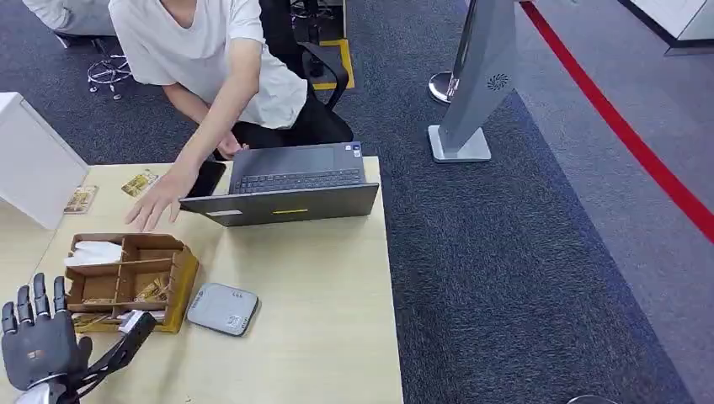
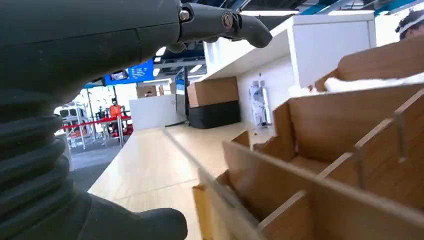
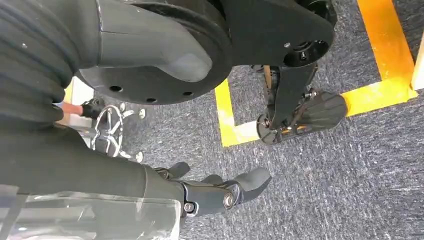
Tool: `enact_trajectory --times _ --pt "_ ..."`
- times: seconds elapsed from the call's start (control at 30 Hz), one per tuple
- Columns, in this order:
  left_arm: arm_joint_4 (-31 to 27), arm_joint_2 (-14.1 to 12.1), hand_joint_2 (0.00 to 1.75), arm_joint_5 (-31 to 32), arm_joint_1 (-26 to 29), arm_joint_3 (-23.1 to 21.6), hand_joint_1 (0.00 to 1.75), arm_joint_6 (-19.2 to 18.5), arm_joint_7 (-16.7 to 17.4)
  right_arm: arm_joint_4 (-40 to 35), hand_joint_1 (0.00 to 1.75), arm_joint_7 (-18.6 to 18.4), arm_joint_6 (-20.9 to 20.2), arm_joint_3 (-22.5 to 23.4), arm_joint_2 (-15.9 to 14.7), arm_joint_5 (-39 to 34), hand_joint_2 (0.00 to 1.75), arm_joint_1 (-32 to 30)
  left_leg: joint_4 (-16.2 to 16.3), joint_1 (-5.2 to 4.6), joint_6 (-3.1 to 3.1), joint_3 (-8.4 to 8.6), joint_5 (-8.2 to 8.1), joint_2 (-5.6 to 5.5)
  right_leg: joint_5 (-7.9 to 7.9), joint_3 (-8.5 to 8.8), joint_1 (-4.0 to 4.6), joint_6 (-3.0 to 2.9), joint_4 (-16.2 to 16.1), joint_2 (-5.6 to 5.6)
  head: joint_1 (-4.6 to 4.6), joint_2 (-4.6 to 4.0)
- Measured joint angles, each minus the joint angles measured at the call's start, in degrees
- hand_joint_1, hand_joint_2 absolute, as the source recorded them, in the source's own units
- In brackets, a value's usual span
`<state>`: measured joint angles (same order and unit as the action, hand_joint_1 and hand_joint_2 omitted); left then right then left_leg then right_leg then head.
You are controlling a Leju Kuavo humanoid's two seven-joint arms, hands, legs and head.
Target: Pass the card to the sensor for recognition and then transmit it.
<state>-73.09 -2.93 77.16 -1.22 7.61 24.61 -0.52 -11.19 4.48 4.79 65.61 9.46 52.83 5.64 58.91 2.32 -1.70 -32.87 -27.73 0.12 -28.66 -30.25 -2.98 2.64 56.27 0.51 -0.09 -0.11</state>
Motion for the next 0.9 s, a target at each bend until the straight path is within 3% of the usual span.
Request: enact_trajectory --times 0.4,0.57,0.9 --pt "2.5 0.2 1.75 1.2 -4.3 -1.5 0.0 0.0 0.9 0.0 0.0 -0.6 -0.4 -0.6 0.0 0.9 1.75 0.1 0.0 0.0 0.0 0.0 0.0 0.01 0.01 -0.01 0.0 -0.01 0.0 0.01 0.0 0.0" --pt "2.9 0.3 1.75 1.4 -4.7 -2.8 0.0 0.9 -0.9 0.0 0.0 -0.5 -0.6 -0.7 0.0 0.3 1.75 0.1 0.0 0.0 0.0 0.0 0.0 0.0 0.01 -0.01 0.0 -0.01 0.0 0.0 0.02 0.0" --pt "2.4 1.3 1.75 1.9 -4.1 -4.8 0.0 -0.2 1.2 0.0 0.0 -0.3 -0.6 -0.7 0.0 -0.4 1.75 0.1 0.0 0.0 0.0 0.0 0.0 0.02 0.01 -0.02 0.0 -0.01 0.0 0.02 0.0 0.0"
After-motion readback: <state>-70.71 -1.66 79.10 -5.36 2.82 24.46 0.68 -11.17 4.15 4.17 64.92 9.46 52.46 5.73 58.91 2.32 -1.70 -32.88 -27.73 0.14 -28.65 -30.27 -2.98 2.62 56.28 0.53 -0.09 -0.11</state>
